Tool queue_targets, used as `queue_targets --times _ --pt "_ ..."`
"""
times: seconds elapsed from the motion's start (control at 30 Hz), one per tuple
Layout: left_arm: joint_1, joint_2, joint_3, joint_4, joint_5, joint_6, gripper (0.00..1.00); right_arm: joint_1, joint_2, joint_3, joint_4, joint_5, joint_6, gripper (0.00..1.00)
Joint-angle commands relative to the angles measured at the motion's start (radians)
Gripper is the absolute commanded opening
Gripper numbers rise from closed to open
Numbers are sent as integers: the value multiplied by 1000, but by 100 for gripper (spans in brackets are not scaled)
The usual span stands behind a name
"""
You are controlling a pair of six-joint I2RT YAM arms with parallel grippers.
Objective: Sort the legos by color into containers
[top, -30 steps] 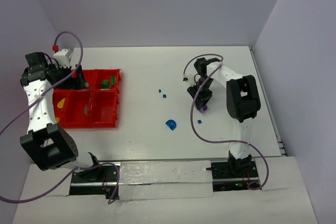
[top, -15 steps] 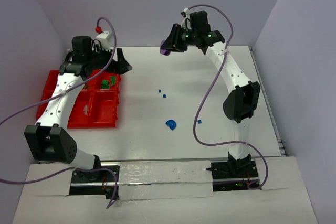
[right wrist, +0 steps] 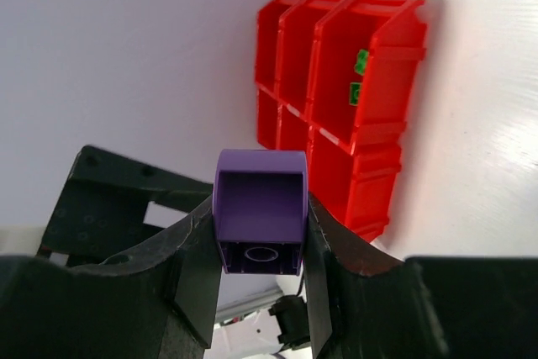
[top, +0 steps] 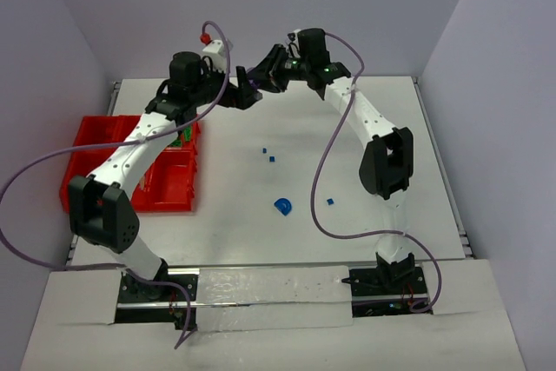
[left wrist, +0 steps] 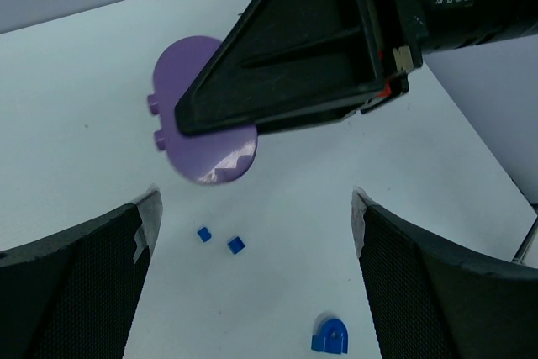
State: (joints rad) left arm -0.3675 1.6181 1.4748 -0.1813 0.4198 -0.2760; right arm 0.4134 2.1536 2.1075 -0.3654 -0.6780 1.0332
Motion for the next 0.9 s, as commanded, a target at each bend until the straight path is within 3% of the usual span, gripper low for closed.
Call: queue_targets --times 0.0,0.27,0.37,0.5,0.67,0.77,0.8,0.87 --pt "-18 41 92 68 -85 -26 99 12 -36 2 99 -56 43 0" --pt "-21 102 163 105 -128 -36 97 12 -46 -29 138 -93 48 0" --pt "-19 118 187 100 -155 -20 86 10 -49 -30 149 -105 48 0" --pt "-16 117 180 115 -146 -17 66 10 -49 -32 169 -117 53 0" --pt "-12 113 158 119 -140 -25 33 8 -44 -34 205 -146 70 0" --pt "3 110 152 112 -130 -34 0 9 -39 -38 223 -161 76 0" --pt "8 106 146 113 -123 -36 0 8 -39 -39 223 -165 75 5" --pt "17 93 128 119 -99 -41 0 5 -41 -41 224 -167 72 35"
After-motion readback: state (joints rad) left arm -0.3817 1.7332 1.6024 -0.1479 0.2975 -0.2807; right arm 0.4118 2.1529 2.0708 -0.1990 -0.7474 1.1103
